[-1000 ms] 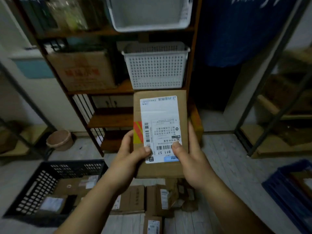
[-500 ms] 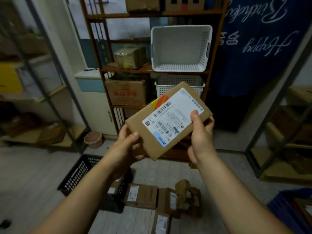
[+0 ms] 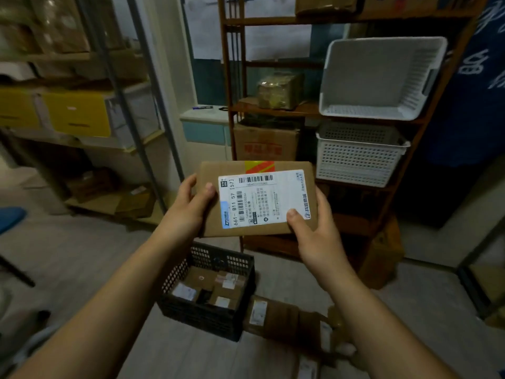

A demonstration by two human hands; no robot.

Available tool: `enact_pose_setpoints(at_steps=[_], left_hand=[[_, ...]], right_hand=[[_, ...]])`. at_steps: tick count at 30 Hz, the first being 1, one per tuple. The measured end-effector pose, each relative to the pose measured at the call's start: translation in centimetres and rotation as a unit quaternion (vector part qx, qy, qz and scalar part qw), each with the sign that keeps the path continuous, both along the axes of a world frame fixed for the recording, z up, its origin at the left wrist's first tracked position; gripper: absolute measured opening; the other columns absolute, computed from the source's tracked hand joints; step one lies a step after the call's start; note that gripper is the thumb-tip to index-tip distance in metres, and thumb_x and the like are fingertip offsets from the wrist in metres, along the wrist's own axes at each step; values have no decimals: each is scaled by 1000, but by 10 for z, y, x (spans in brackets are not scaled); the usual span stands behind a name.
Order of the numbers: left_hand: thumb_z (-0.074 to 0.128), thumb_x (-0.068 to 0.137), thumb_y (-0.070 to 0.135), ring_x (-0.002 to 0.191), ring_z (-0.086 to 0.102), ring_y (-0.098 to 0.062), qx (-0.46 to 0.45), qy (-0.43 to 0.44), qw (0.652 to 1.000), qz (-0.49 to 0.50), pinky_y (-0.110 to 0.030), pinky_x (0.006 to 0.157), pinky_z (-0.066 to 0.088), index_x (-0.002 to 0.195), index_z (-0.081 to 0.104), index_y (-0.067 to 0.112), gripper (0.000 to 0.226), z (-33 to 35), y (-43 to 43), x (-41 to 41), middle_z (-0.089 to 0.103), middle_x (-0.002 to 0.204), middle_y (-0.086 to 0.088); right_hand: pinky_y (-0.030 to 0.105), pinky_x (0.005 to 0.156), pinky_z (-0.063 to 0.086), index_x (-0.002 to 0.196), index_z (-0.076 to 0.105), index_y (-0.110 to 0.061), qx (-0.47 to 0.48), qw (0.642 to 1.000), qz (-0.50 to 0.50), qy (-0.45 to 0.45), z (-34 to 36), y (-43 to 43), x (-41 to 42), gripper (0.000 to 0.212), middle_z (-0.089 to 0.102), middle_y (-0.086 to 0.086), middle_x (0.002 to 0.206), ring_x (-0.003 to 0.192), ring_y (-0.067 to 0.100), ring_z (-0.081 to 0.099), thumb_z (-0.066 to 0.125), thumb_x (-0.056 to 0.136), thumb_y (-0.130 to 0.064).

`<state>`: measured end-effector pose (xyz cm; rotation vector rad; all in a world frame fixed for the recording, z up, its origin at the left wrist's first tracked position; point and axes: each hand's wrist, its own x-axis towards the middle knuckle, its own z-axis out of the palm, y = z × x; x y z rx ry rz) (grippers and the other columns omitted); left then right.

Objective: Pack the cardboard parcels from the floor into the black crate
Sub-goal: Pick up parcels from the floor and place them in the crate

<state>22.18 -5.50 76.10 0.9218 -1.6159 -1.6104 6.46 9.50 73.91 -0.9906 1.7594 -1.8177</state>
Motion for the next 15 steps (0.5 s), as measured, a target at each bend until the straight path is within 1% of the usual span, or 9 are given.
enact_pose_setpoints(at_steps=[2,4,6,7,9,11,12,13,15], left_hand=[[61,78,49,101,65,-24,4,-12,1000,-5,-48,90,51,137,27,44,69,-7,-29,26,55,125,-5],[68,75,41,106,63,-24,15,-20,999,-34,-47,94,49,138,23,47,77,-12,-54,53,52,130,-5],[70,74,33,109,62,-24,20,-28,997,-62,-47,98,47,139,23,48,82,-19,-80,75,53,131,-5],[69,76,30,109,62,-24,20,-31,997,-72,-48,100,46,140,24,47,80,-21,-92,83,54,131,-4],[68,77,28,108,64,-22,23,-33,996,-82,-48,99,46,141,26,46,79,-28,-116,91,57,129,-3],[71,68,38,108,64,-21,24,-44,995,-86,-48,99,46,140,27,48,85,-34,-138,91,58,129,0],[72,63,46,108,64,-20,20,-54,994,-89,-48,99,46,139,28,50,88,-37,-148,89,58,129,1],[72,59,53,108,64,-20,19,-62,994,-90,-48,98,47,138,28,52,90,-39,-158,86,57,129,2],[71,57,59,108,64,-19,17,-69,994,-88,-49,97,48,136,27,55,91,-46,-178,78,54,132,3]], right_hand=[[10,80,43,142,29,-39,8,1000,-3,-6,-6,-32,23,56,51,-32,108,98,-14,51,55,95,-23],[11,79,42,141,30,-40,18,1000,-7,-16,-13,-61,44,54,50,-32,107,97,-13,51,54,95,-23],[12,78,41,141,30,-40,32,999,-4,-20,-18,-87,62,54,50,-31,107,97,-11,50,54,95,-24],[11,76,40,141,30,-40,41,999,-2,-22,-21,-99,68,53,49,-31,107,97,-10,50,53,95,-24],[12,78,40,141,31,-40,57,998,-2,-20,-27,-121,77,53,52,-24,113,102,-6,50,53,95,-24],[24,91,43,141,29,-41,74,997,-15,-11,-37,-143,78,54,50,-12,129,115,3,50,54,95,-26],[29,97,42,144,25,-41,83,996,-24,-6,-43,-153,76,59,45,-8,136,121,8,47,55,94,-28],[32,100,39,147,18,-42,93,995,-30,-2,-48,-164,74,65,41,-7,141,125,11,44,54,94,-29],[32,101,37,148,9,-45,104,994,-29,3,-58,-186,68,71,35,-10,146,126,10,40,54,95,-30]])
